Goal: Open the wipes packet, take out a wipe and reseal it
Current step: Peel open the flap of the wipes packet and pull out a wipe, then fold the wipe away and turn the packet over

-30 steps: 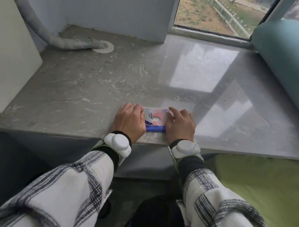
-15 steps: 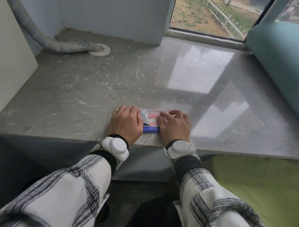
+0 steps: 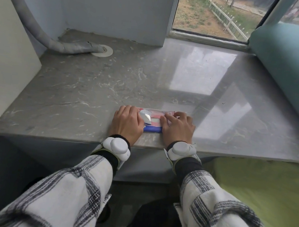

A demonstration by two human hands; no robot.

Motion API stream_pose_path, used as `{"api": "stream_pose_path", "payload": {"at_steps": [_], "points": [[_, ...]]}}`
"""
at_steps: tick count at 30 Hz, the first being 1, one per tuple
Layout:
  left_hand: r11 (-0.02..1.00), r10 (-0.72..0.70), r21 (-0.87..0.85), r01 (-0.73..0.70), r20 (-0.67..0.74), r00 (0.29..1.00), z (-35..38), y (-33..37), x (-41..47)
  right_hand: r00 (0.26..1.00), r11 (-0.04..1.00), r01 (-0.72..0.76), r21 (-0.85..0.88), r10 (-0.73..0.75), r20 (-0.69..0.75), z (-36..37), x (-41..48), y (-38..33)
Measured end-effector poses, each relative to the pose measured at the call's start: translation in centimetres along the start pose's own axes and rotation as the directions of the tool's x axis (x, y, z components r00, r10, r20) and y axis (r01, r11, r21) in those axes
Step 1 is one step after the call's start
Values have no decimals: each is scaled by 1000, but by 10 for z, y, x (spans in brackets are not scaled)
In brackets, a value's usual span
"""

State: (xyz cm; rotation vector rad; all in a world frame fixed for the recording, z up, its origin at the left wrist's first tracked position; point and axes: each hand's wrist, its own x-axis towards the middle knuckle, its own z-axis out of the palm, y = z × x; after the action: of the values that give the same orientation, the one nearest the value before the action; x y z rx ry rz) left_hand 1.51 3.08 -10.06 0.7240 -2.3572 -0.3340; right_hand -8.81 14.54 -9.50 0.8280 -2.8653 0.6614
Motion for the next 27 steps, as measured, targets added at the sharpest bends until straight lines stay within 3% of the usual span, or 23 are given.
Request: {"api": "stream_pose_path", "payload": {"at_steps": [17,27], "points": [[990,-109,-95,106,-21,994,-7,1,2,1000,1000,6,-25,-6,12,0,1,-1],[956,-232,-170,237,50,971,-5,-3,5,1000,1000,0,-22,0,22,1,2,0]]}}
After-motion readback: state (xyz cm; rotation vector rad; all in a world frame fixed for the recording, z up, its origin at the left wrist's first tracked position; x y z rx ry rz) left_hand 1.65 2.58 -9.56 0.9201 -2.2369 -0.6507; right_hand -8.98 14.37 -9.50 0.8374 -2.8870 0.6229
